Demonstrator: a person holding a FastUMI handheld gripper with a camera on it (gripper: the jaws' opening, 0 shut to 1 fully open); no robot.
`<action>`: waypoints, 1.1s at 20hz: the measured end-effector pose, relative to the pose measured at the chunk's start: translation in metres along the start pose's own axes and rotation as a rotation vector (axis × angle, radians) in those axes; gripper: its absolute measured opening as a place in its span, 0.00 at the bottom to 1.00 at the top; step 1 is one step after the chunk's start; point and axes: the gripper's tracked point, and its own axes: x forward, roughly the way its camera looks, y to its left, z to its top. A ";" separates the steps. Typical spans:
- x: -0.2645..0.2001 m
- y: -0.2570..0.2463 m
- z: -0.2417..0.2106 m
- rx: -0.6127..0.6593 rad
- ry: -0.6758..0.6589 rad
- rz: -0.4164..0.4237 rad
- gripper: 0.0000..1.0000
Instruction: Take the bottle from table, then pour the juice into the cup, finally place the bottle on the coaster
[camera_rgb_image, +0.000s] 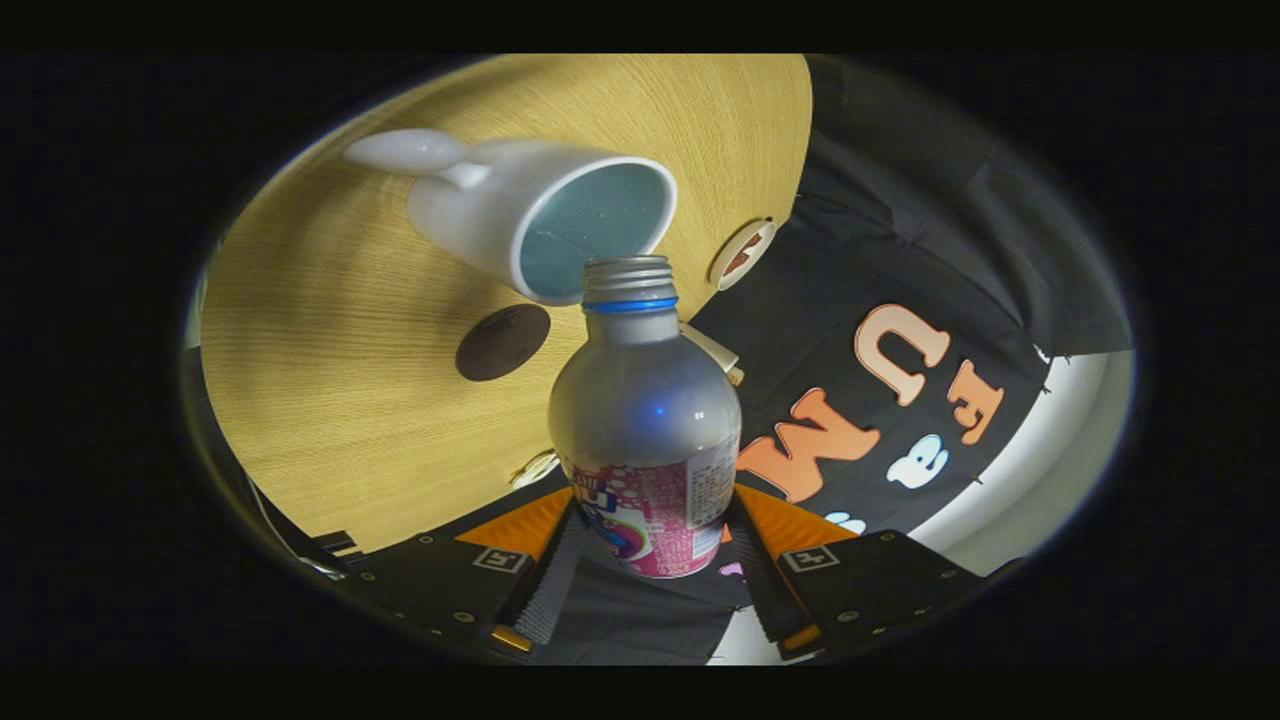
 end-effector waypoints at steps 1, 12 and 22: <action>0.001 -0.001 0.000 0.000 -0.001 0.001 0.76; -0.002 0.005 0.003 0.167 -0.026 -0.002 0.77; 0.002 0.064 -0.006 0.830 0.009 0.125 0.77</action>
